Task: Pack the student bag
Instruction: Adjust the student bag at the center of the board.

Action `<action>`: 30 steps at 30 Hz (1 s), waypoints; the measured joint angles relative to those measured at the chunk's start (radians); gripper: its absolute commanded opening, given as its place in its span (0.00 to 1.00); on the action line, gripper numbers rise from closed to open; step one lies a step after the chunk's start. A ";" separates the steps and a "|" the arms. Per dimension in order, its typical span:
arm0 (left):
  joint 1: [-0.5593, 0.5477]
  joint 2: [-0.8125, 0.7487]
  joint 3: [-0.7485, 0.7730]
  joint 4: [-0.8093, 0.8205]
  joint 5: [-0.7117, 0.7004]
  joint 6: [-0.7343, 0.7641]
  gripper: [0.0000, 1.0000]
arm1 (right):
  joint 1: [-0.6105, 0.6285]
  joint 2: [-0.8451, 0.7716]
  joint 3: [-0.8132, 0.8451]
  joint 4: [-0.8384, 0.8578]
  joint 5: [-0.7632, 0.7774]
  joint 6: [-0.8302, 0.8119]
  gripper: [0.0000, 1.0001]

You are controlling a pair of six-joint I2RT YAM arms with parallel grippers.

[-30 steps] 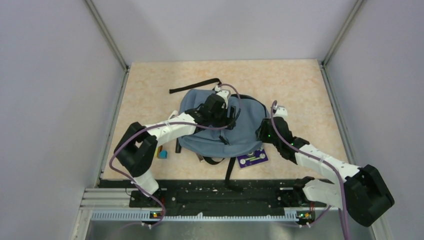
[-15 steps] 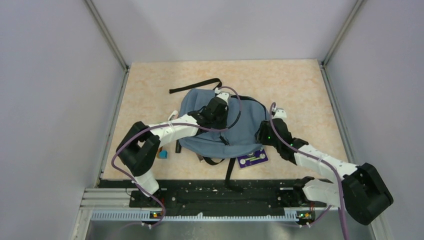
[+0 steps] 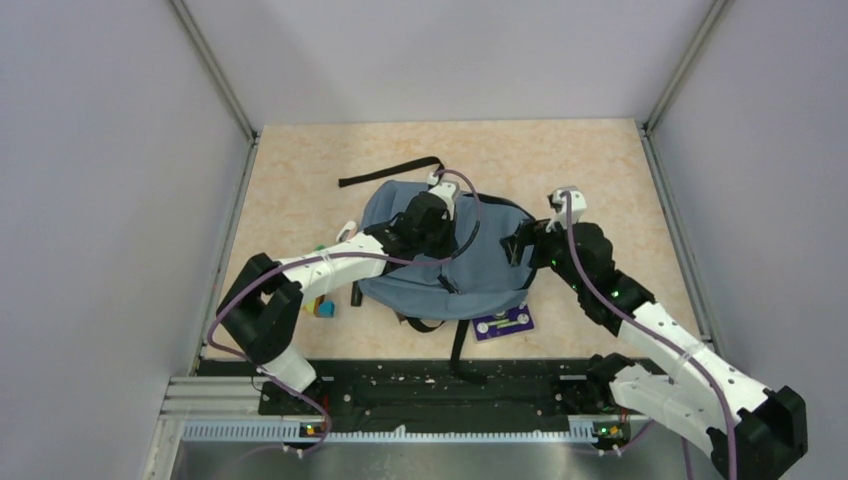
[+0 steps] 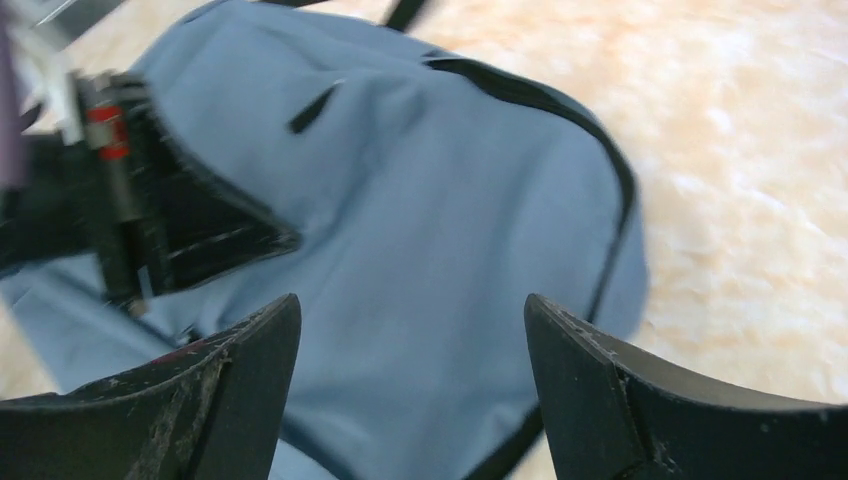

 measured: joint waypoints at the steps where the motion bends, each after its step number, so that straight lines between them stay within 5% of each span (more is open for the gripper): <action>1: 0.000 -0.007 -0.005 0.001 0.011 -0.001 0.00 | 0.000 0.003 0.006 0.017 -0.037 -0.017 0.78; 11: 0.000 -0.055 -0.014 0.002 0.085 -0.036 0.00 | 0.154 0.108 0.010 0.098 -0.342 -0.132 0.67; 16: 0.005 -0.059 -0.015 0.002 0.095 -0.043 0.00 | 0.294 0.151 0.010 0.110 -0.308 -0.157 0.62; 30: 0.006 -0.059 -0.016 0.003 0.099 -0.058 0.00 | 0.422 0.284 0.011 0.111 -0.160 -0.189 0.47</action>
